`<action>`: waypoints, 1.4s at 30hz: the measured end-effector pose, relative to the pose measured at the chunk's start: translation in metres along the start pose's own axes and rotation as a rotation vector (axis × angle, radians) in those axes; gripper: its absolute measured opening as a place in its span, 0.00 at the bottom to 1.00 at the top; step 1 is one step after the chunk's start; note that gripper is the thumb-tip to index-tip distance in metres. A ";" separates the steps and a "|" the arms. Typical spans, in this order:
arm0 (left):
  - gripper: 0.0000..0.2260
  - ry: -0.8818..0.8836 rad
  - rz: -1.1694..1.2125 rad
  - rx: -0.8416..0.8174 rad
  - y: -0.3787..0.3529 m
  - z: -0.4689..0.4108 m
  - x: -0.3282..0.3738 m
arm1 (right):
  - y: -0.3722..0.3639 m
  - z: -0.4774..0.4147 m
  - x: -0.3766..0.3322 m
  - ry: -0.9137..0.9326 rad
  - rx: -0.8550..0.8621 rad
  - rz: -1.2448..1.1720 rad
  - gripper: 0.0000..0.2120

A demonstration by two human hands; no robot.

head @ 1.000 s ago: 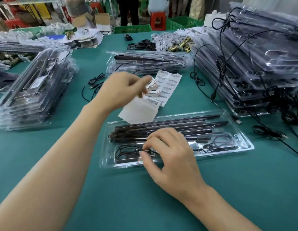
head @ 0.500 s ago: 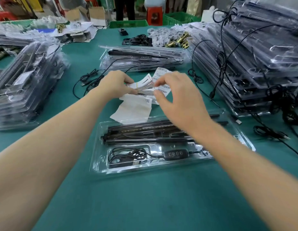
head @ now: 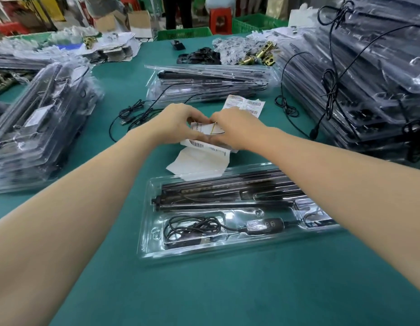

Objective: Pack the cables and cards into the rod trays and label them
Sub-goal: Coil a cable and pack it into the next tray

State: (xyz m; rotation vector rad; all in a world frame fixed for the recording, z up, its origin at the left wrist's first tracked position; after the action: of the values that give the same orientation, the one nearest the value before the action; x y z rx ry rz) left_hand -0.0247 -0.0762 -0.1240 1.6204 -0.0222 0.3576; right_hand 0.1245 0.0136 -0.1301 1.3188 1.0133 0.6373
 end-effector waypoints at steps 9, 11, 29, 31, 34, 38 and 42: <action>0.17 0.005 0.073 0.008 0.006 0.001 -0.017 | -0.006 0.010 0.003 -0.026 0.065 -0.344 0.21; 0.12 0.009 0.112 0.026 0.007 -0.001 -0.019 | -0.006 0.012 0.004 -0.034 0.076 -0.393 0.20; 0.11 -0.182 -0.283 -0.004 0.024 0.001 -0.003 | 0.000 0.025 0.015 0.071 0.190 -0.345 0.04; 0.11 -0.247 -0.399 0.008 0.028 0.005 0.004 | -0.001 0.024 0.016 0.068 0.176 -0.382 0.05; 0.11 -0.384 -0.515 0.102 0.031 0.010 0.010 | -0.002 0.023 0.017 0.054 0.163 -0.414 0.06; 0.09 -0.534 -0.591 0.259 0.028 0.013 0.015 | 0.002 0.017 0.016 0.041 0.129 -0.375 0.06; 0.08 -0.545 -0.589 0.338 0.025 0.019 0.006 | 0.002 0.015 0.017 0.032 0.124 -0.347 0.08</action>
State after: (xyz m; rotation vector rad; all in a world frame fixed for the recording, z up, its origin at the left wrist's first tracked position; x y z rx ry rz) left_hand -0.0212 -0.0960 -0.0989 1.9238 0.1061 -0.5640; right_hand 0.1450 0.0213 -0.1331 1.2032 1.2882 0.3365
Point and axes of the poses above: each hand's wrist, its own z-axis away from the middle knuckle, its own y-axis out of the back of the hand, x = y × z, the point moved 2 cm from there along -z, towards the middle knuckle, and after that the axes turned 11 degrees about -z, right-handed, at the moved point
